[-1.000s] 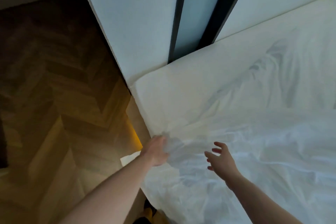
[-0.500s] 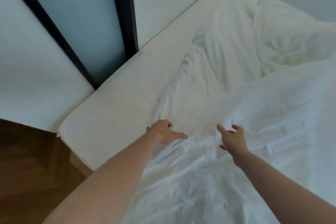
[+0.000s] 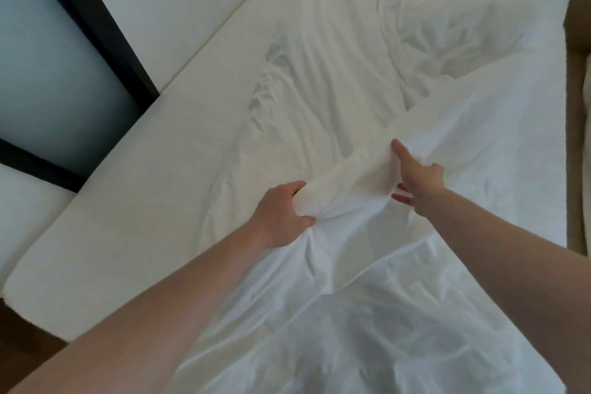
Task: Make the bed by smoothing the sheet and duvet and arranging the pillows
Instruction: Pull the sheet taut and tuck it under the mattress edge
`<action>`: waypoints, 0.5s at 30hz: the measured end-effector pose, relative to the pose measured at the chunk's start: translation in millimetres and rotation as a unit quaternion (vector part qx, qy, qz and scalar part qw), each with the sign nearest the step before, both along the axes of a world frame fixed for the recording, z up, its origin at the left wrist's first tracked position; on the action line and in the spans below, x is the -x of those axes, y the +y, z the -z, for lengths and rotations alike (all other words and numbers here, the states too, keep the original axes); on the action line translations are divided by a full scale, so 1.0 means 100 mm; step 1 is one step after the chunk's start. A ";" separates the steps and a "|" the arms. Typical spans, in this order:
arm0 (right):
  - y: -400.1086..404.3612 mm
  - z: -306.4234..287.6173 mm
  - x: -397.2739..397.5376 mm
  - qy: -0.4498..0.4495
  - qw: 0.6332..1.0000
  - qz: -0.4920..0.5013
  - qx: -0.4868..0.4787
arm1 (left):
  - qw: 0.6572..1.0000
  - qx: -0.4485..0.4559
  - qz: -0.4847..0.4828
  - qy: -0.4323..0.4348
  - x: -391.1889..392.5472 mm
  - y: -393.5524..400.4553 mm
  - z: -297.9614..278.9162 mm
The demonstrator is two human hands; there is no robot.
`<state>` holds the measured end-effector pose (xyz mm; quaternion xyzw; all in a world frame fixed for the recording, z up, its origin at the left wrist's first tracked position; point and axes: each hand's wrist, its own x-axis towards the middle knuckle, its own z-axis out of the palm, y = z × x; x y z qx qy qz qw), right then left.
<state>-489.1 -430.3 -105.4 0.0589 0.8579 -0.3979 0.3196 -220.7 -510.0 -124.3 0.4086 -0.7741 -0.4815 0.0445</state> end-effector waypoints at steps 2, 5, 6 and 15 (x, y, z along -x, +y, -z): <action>-0.11 0.05 0.12 -0.006 0.999 -0.032 -0.024 | 0.999 0.024 0.020 -0.037 -0.02 -0.06 0.10; -0.24 0.28 0.16 -0.014 0.992 -0.102 -0.077 | 0.981 0.057 0.070 -0.171 0.00 -0.28 0.35; -0.28 0.37 0.16 -0.013 0.988 -0.122 -0.096 | 0.971 0.062 0.081 -0.216 0.01 -0.36 0.43; -0.66 1.22 0.36 0.041 0.962 -0.163 -0.214 | 0.954 0.071 0.088 -0.278 0.31 -0.43 1.09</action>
